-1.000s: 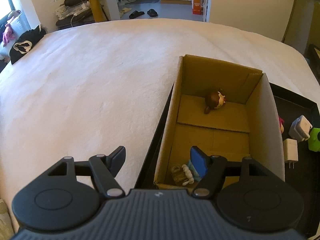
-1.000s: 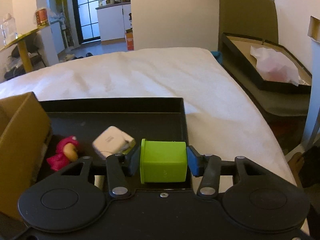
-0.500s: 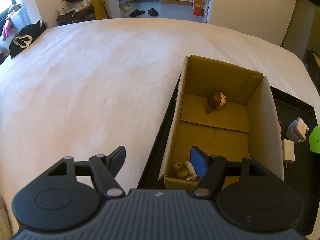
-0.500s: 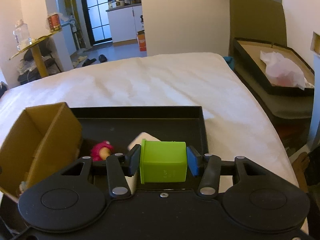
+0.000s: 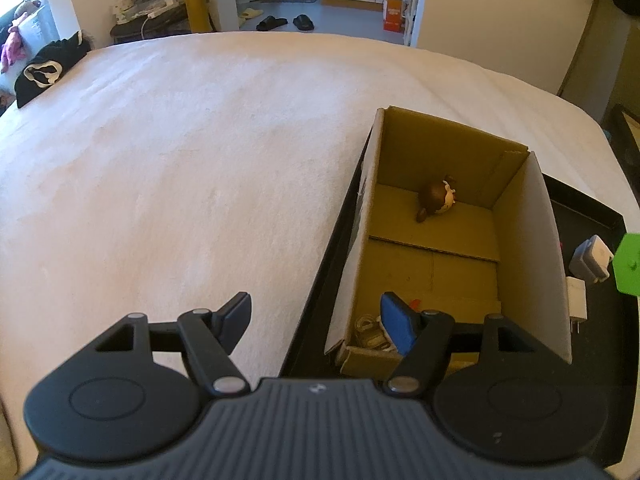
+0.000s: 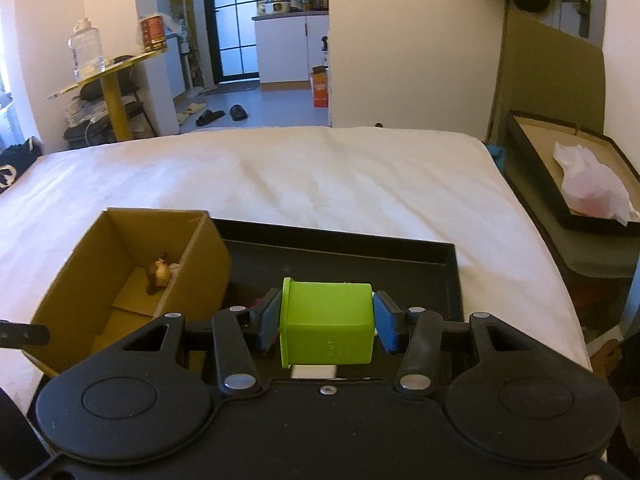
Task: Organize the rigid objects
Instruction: 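Carry the green cube over the box and release it inside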
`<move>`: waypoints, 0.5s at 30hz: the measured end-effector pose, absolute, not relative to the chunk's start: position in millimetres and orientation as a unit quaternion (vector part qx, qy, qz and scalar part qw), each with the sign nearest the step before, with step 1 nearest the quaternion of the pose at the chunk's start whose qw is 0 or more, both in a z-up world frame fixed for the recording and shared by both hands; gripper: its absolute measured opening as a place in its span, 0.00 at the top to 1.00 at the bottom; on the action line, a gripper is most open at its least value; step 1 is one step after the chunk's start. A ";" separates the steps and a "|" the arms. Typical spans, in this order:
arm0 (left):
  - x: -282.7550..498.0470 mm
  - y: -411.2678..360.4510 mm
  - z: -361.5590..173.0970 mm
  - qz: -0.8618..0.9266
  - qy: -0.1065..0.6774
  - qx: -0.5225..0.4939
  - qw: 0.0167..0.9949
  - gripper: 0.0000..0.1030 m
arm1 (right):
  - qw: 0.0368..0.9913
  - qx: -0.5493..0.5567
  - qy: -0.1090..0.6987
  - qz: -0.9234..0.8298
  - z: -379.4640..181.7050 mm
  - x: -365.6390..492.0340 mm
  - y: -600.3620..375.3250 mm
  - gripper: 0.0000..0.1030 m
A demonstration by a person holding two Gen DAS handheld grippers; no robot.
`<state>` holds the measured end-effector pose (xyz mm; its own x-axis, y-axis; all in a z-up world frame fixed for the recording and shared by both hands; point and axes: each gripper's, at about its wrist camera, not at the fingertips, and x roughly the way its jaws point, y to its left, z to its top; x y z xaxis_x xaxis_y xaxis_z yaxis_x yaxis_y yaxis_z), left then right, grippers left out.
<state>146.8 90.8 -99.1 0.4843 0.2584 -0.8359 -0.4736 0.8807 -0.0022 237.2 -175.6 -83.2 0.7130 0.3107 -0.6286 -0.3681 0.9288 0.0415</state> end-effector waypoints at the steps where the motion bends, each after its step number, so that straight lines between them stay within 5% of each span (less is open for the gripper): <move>1: 146.4 91.0 -100.0 0.213 0.461 -0.116 0.854 0.32 | 0.924 -0.045 0.330 0.186 -81.0 236.3 -172.4 0.54; 15: 142.7 88.9 -103.1 0.173 0.444 -0.121 0.871 0.34 | 0.920 -0.052 0.301 0.244 -50.5 222.3 -127.6 0.53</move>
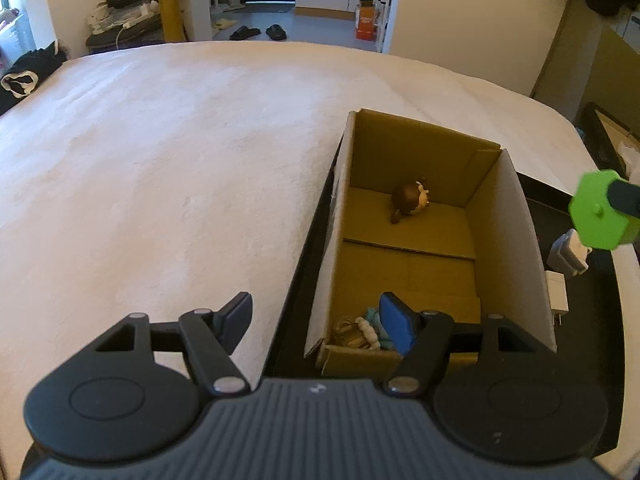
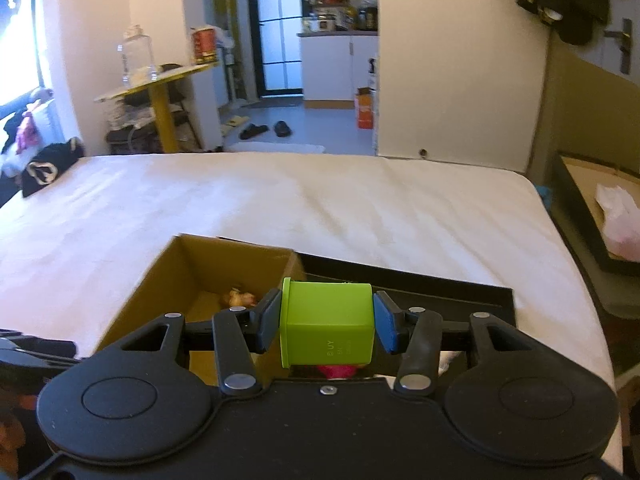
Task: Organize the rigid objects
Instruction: 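Carry the green cube over the box and release it inside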
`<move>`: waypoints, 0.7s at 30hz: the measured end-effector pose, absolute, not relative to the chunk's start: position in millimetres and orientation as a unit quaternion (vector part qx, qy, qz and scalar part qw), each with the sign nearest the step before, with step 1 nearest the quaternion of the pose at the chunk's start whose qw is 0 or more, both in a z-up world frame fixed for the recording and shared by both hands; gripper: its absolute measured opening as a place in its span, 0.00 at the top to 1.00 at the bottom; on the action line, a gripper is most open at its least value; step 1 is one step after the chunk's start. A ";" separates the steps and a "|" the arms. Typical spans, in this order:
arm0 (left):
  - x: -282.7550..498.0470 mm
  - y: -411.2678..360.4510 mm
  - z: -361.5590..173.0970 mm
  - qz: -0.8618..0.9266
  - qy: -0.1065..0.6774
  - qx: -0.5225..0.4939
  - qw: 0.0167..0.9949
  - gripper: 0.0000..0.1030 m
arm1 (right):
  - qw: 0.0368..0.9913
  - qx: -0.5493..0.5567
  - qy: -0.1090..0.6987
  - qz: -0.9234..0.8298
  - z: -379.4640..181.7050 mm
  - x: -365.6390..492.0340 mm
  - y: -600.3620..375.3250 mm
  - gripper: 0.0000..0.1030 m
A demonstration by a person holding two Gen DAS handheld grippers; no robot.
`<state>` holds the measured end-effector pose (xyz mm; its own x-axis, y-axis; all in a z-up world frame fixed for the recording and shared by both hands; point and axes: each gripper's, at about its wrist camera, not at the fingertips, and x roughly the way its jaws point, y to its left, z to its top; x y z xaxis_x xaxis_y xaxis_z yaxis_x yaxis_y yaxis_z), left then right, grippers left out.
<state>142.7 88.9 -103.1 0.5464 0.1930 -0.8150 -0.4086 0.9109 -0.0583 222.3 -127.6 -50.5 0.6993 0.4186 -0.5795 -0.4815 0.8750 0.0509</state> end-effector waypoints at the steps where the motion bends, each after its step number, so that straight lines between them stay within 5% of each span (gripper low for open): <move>1: 142.1 89.3 -103.7 0.171 0.443 -0.123 0.871 0.36 | 0.919 -0.055 0.298 0.250 -49.5 221.3 -123.2 0.53; 6: 140.0 91.1 -104.1 0.166 0.433 -0.126 0.877 0.42 | 0.914 -0.068 0.298 0.266 -49.2 220.6 -104.6 0.53; 17: 142.5 100.0 -108.2 0.149 0.421 -0.151 0.882 0.89 | 0.893 -0.126 0.304 0.306 -59.5 208.2 -59.4 0.53; 21: 144.2 97.4 -107.6 0.150 0.417 -0.146 0.885 0.91 | 0.885 -0.141 0.306 0.322 -61.9 202.5 -44.2 0.53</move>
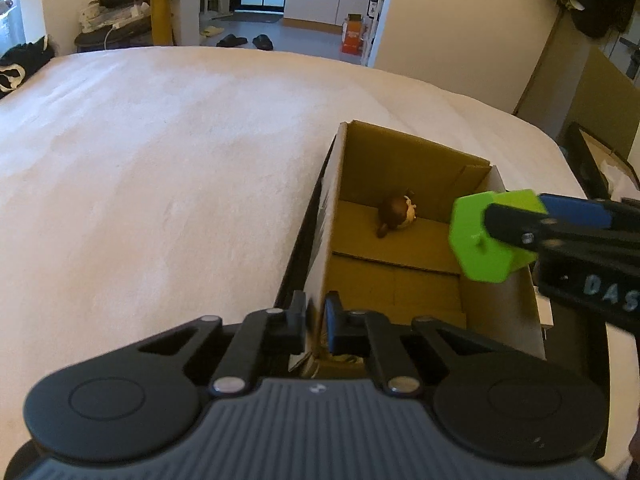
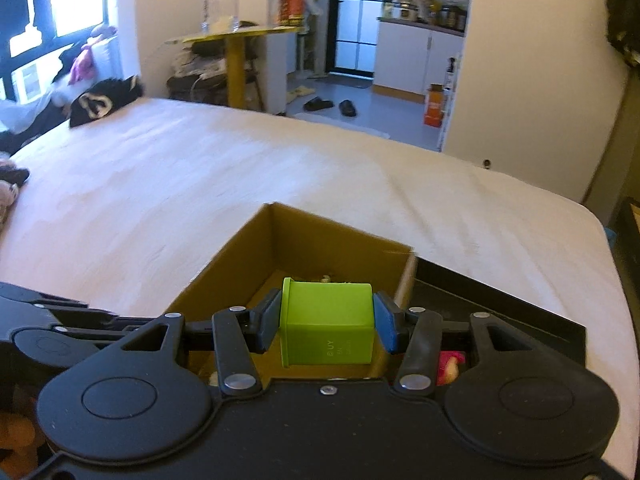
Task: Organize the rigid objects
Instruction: 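Carry the green cube over the box and release it inside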
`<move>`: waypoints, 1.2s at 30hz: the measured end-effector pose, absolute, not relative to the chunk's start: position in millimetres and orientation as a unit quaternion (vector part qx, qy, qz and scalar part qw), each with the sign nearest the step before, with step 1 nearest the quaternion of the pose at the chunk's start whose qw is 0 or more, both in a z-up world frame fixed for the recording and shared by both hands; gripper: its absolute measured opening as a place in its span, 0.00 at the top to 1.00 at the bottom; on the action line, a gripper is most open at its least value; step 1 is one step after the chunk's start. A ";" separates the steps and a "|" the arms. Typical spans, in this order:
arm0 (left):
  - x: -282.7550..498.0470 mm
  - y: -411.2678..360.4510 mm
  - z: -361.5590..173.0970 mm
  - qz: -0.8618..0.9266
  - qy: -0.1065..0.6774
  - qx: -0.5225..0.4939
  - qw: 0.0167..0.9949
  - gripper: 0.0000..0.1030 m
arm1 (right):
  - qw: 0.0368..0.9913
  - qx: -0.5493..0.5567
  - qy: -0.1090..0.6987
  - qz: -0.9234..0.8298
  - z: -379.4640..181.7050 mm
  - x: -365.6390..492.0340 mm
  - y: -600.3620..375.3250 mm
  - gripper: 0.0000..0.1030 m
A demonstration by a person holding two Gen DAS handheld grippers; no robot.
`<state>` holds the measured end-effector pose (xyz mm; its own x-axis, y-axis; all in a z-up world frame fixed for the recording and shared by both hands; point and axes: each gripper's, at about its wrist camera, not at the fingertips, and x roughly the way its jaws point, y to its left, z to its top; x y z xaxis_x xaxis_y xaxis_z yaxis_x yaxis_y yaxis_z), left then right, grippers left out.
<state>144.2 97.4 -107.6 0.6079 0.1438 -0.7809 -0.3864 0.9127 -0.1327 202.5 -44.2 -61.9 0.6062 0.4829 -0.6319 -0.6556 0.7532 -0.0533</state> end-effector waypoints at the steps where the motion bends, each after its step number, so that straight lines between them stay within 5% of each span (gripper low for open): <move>1: 144.3 97.9 -107.5 0.150 0.416 -0.148 0.885 0.91 | 0.883 -0.145 0.306 0.326 -62.2 201.3 -41.5 0.53; 19: 140.6 105.9 -109.5 0.150 0.411 -0.169 0.883 0.91 | 0.864 -0.142 0.295 0.382 -59.8 197.5 -15.1 0.52; 36: 143.7 102.9 -106.1 0.153 0.420 -0.153 0.881 0.91 | 0.889 -0.076 0.287 0.348 -40.3 190.4 -76.8 0.38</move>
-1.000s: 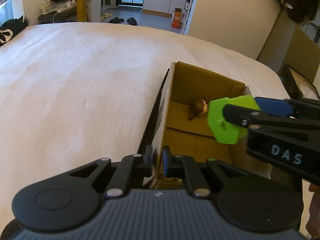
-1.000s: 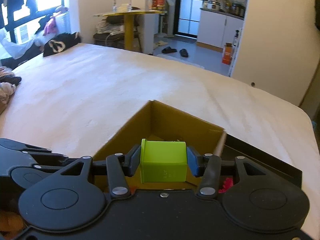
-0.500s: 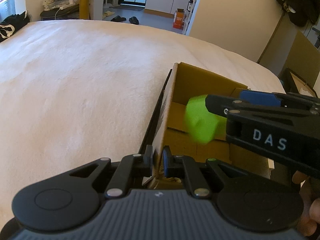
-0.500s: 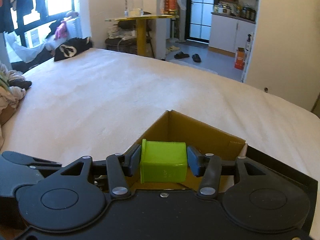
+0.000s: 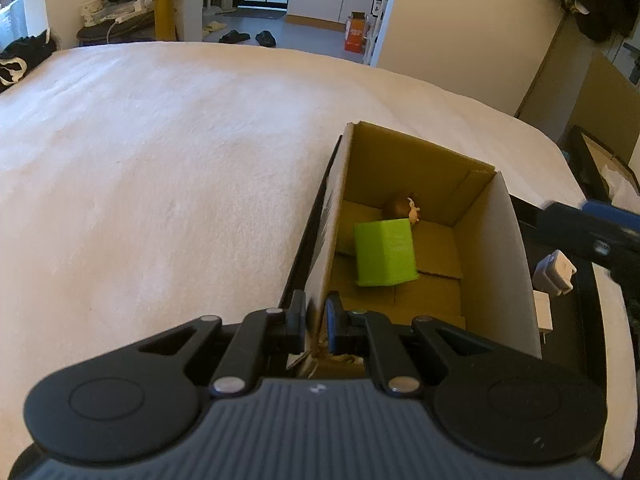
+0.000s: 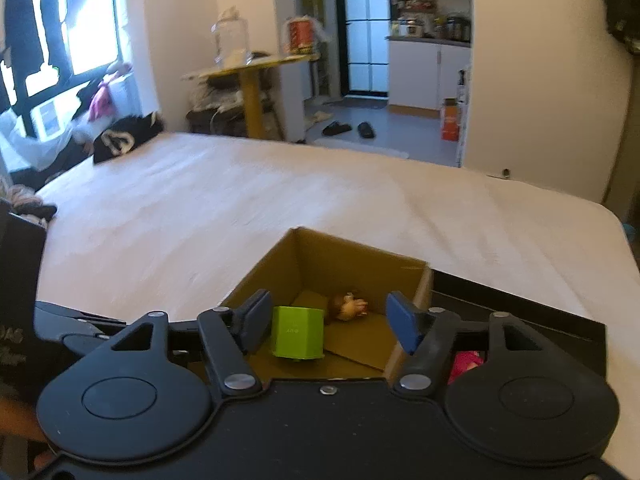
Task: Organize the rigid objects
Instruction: 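Carry the green cube over the box and release it inside, then move the right tool to the white phone charger and grasp it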
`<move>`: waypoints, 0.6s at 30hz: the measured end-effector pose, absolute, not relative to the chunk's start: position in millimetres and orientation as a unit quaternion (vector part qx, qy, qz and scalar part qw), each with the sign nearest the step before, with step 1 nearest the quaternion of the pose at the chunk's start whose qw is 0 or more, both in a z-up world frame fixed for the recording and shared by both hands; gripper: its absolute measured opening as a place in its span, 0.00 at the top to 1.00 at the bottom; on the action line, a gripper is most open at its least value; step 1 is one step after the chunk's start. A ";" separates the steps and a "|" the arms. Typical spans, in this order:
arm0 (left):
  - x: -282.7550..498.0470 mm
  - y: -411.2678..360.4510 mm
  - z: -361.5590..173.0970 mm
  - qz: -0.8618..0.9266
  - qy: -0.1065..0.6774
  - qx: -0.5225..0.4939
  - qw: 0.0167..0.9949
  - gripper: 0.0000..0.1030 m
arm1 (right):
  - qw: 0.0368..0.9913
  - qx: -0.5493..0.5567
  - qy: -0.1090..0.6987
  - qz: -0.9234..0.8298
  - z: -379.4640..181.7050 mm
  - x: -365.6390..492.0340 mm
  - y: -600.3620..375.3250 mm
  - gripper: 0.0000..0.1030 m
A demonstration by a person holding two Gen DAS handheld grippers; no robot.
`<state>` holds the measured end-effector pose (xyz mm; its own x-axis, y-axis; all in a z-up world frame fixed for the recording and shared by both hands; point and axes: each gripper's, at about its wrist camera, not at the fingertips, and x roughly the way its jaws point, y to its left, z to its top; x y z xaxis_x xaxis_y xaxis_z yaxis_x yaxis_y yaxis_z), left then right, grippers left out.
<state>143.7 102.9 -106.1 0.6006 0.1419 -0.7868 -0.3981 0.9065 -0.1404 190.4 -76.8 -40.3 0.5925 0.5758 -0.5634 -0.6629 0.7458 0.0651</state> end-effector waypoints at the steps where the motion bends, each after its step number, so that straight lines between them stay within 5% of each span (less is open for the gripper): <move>1: 144.1 101.7 -105.5 0.156 0.419 -0.149 0.882 0.91 | 0.890 -0.071 0.288 0.345 -40.4 191.0 -81.1 0.38; 15: 143.9 90.7 -98.6 0.184 0.421 -0.107 0.882 0.81 | 0.910 -0.017 0.291 0.296 -62.2 197.9 -134.5 0.37; 18: 143.0 88.7 -93.3 0.193 0.418 -0.097 0.883 0.73 | 0.909 -0.001 0.299 0.290 -70.2 200.9 -141.2 0.37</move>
